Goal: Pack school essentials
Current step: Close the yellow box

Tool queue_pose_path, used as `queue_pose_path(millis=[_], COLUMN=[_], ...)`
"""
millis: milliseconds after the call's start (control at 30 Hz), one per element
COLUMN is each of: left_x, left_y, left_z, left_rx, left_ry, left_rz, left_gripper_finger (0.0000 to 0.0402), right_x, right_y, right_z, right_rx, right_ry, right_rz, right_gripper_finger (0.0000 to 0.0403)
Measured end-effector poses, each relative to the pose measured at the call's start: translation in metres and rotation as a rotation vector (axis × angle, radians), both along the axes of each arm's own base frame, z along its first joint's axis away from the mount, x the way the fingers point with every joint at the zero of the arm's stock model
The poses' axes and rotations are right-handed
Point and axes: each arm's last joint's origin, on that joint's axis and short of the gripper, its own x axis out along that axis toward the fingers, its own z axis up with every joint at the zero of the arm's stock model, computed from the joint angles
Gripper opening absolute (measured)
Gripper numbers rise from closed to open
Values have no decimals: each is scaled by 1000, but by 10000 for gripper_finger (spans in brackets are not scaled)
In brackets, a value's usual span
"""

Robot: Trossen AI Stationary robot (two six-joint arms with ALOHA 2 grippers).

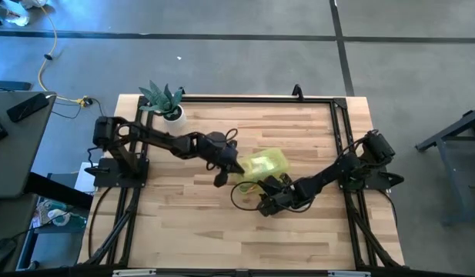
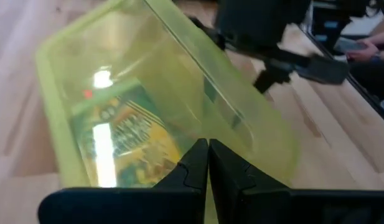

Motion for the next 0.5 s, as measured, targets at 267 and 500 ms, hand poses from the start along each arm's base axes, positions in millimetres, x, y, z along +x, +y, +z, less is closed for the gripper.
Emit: queue_pose_path(millis=[267,500], left_x=[3,7], left_y=[-15,-14], left_z=[-5,-30], left_rx=[10,-38], left_ry=[47,126], left_rz=[53,95], left_gripper_finger=[5,5], right_x=[0,1], right_y=[0,0], right_z=[0,1], right_rx=[18,25], right_ry=[-11,-18], right_rz=[-24,-30], right_gripper_finger=[148,148])
